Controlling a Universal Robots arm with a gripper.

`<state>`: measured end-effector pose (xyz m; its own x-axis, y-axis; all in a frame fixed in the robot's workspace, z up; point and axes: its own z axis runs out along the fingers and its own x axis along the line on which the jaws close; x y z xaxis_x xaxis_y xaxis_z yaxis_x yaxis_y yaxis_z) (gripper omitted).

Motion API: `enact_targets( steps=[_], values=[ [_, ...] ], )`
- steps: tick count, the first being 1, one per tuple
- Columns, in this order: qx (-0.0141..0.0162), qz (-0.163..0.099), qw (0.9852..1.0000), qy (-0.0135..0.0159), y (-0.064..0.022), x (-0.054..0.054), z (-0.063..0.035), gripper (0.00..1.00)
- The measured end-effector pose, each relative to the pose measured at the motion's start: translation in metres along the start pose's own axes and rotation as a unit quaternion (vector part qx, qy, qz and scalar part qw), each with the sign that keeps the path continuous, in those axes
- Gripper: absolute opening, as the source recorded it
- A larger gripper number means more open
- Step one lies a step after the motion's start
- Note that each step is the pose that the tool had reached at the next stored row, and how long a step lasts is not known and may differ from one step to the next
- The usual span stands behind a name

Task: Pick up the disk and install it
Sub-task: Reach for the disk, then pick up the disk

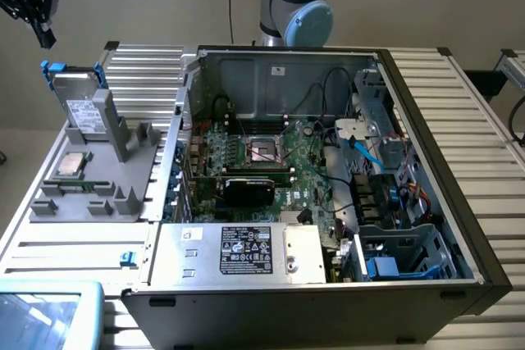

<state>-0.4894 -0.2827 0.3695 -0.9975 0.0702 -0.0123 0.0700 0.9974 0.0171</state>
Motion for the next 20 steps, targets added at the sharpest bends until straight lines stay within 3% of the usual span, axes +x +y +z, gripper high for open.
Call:
enact_targets(
  steps=[15,20],
  values=[
    [0.0002,0.000,1.0000,0.0021,0.0000,0.0003,-0.0001,0.11],
    [0.0005,0.027,0.9996,0.0016,-0.0001,0.0002,-0.0001,0.11]
  ],
)
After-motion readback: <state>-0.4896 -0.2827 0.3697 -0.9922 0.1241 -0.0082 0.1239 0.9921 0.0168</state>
